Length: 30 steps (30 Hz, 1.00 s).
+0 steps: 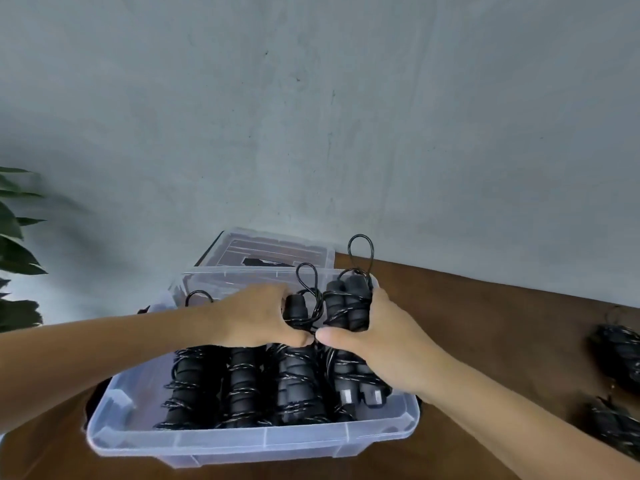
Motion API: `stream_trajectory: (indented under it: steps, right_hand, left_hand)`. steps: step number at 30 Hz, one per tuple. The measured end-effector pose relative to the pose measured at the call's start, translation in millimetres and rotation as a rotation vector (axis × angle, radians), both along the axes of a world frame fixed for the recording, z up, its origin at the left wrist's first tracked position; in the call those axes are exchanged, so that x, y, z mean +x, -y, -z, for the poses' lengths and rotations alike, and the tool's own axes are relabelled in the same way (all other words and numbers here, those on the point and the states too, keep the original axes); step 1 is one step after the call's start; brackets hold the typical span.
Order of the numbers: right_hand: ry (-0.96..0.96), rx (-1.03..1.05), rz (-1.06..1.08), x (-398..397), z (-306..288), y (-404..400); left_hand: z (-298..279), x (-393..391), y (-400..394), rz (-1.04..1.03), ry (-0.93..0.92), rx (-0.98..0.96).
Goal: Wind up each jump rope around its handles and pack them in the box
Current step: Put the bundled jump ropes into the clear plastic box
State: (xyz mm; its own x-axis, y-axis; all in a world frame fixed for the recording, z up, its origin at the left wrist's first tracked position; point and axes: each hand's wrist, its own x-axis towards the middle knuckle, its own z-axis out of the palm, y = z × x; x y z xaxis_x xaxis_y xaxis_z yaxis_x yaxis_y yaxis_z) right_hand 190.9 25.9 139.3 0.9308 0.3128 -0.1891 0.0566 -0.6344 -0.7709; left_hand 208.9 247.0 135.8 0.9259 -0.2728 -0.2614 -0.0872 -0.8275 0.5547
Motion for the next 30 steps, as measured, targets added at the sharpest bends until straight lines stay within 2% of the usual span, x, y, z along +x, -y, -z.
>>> stream_trajectory:
  steps: [6, 13, 18, 24, 30]
  right_hand:
    - [-0.176, -0.260, 0.072, -16.9, 12.5, -22.8]
    - [-0.182, -0.468, 0.092, -14.9, 25.3, -39.2]
    - [-0.177, -0.449, 0.048, -15.9, 33.3, -47.7]
    - [-0.128, -0.323, 0.030, -19.2, 37.5, -37.9]
    - [-0.141, -0.257, 0.040, -17.8, 40.1, -33.5]
  left_hand:
    - [30.6, -5.7, -10.3, 0.046, 0.085, 0.088]
    - [32.8, -0.5, -16.5, 0.159, 0.042, 0.186]
    - [37.7, 8.2, -24.6, 0.222, -0.037, 0.292]
    - [35.4, 18.3, -29.8, 0.315, -0.100, 0.335]
    - [47.2, 16.6, -33.2, 0.346, -0.049, 0.315]
